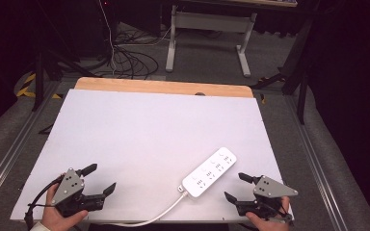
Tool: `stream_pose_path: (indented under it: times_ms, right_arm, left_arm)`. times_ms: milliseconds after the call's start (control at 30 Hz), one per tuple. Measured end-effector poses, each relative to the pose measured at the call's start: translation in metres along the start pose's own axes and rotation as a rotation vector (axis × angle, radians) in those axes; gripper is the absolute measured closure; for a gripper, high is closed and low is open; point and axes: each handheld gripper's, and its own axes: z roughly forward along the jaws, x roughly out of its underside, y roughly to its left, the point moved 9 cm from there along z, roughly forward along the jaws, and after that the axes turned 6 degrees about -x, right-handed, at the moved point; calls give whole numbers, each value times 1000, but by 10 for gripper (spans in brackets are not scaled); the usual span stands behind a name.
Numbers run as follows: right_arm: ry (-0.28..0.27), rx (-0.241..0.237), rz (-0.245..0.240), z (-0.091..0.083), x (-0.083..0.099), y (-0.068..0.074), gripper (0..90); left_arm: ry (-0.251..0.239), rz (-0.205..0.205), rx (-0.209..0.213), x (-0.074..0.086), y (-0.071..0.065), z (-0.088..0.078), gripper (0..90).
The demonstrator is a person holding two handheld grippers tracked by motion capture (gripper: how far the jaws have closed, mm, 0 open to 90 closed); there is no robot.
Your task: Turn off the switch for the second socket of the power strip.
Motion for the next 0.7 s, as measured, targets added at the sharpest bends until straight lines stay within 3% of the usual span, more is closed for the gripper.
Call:
stream_pose_path:
  times_ms: [233,400,700]
  right_arm:
    - [5,4,-13,0,0,0,241]
    - [7,2,-11,1,0,0,246]
    - [19,12,-15,0,0,0,258]
  left_arm:
    - [-1,15,-20,-1,0,-2,158]
    - [3,56,-32,0,-2,-2,158]
    - [0,44,-33,-1,-1,-3,156]
